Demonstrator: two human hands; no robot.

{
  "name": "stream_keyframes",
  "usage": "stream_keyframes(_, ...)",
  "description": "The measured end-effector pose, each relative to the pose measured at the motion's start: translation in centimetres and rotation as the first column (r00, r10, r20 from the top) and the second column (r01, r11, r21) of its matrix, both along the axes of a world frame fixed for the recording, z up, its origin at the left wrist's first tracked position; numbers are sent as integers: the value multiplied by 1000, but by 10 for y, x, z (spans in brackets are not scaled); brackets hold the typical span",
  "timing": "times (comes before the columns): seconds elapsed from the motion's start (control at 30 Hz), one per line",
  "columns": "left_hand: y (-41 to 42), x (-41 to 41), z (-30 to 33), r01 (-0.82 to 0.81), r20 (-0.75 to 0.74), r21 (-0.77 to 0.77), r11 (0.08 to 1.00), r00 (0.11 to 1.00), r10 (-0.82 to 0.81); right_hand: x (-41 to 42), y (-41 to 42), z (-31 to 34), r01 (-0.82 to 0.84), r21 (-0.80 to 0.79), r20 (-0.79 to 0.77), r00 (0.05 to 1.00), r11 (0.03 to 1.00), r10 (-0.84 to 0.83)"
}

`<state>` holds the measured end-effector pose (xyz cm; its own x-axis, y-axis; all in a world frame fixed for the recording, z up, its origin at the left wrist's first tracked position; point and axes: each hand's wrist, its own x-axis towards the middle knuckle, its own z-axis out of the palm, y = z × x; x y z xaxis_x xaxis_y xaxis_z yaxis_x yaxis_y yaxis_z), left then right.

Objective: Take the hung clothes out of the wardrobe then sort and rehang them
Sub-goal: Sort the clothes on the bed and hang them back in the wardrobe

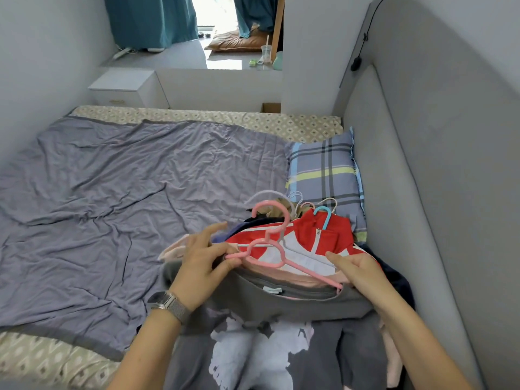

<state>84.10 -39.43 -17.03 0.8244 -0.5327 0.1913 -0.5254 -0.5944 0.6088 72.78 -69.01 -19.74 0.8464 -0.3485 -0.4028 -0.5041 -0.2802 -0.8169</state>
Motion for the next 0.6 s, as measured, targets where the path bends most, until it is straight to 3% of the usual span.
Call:
stream_keyframes(0.17,15,-1,16,69,-20,-46,997,997,-70,-12,14,30,-169,193,39,986,967,165)
stream_keyframes(0.23,27,-8,19,19,-20,-78,997,1000,-21,-18,24,49,-282,172,69,959,944,274)
stream_keyframes(0.37,56,-28,36,-37,-20,-124,992,999,35,-26,58,84,-513,-39,123,849,857,514)
stream_keyframes(0.47,85,-41,53,-58,-16,-135,989,998,56,-25,96,105,-540,-87,137,826,837,547)
stream_keyframes(0.6,135,-58,75,-117,5,-162,980,993,119,-18,147,130,-545,7,195,823,838,534)
